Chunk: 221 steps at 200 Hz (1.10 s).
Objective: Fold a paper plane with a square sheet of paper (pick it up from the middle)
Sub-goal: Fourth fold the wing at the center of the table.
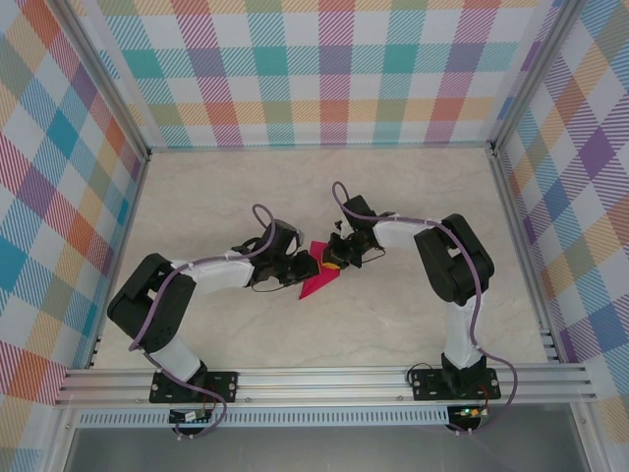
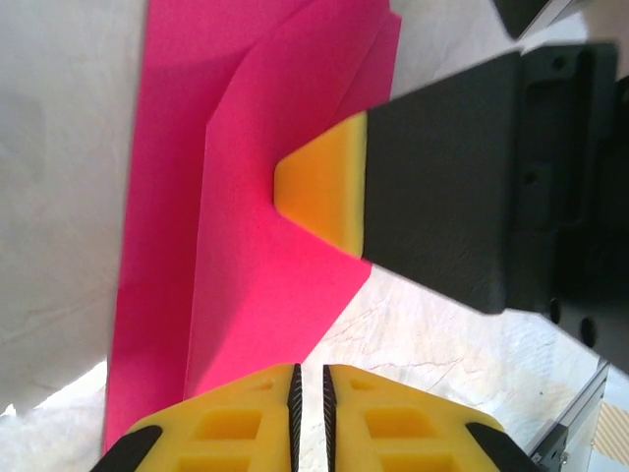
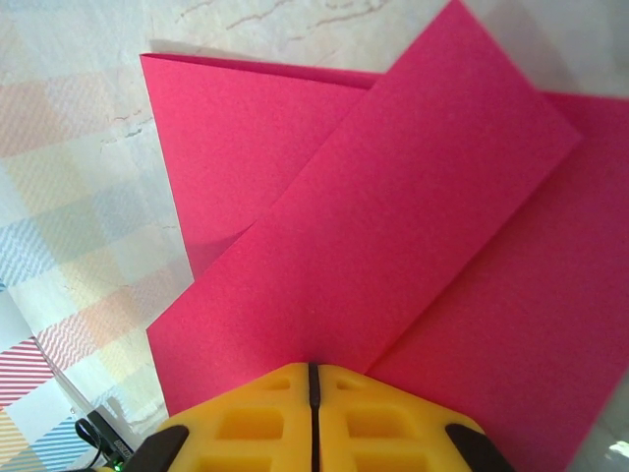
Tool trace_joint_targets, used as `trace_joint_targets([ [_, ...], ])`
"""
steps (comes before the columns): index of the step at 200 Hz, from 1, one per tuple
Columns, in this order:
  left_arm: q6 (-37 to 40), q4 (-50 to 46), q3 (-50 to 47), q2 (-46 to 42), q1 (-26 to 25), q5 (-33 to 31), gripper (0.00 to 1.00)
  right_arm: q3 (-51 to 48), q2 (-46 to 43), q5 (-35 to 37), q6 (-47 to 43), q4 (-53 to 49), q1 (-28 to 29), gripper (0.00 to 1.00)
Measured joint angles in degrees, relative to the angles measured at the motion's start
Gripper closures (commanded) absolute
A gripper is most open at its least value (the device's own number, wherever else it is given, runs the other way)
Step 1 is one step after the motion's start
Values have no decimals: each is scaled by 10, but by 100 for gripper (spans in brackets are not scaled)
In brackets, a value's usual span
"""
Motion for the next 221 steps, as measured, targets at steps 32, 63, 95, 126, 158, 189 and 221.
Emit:
trace_joint_targets([
  [32, -13, -6, -16, -1, -10, -4, 83, 4, 0, 6, 0, -6, 2, 93],
  [63, -19, -24, -17, -1, -14, -9, 83, 7, 2, 8, 0, -12, 2, 93],
  [95, -19, -47, -17, -1, -15, -26, 84, 9, 2, 9, 0, -15, 3, 93],
  [126, -18, -64, -17, -1, -15, -43, 84, 10, 3, 9, 0, -17, 3, 93],
  [158, -16, -69, -15, -1, -15, -47, 85, 11, 4, 9, 0, -18, 3, 93],
  [189, -15, -76, -13, -1, -15, -50, 85, 13, 4, 9, 0, -19, 3, 93],
  [221, -15, -76, -13, -10, -15, -45, 82, 13, 5, 9, 0, -20, 3, 93],
])
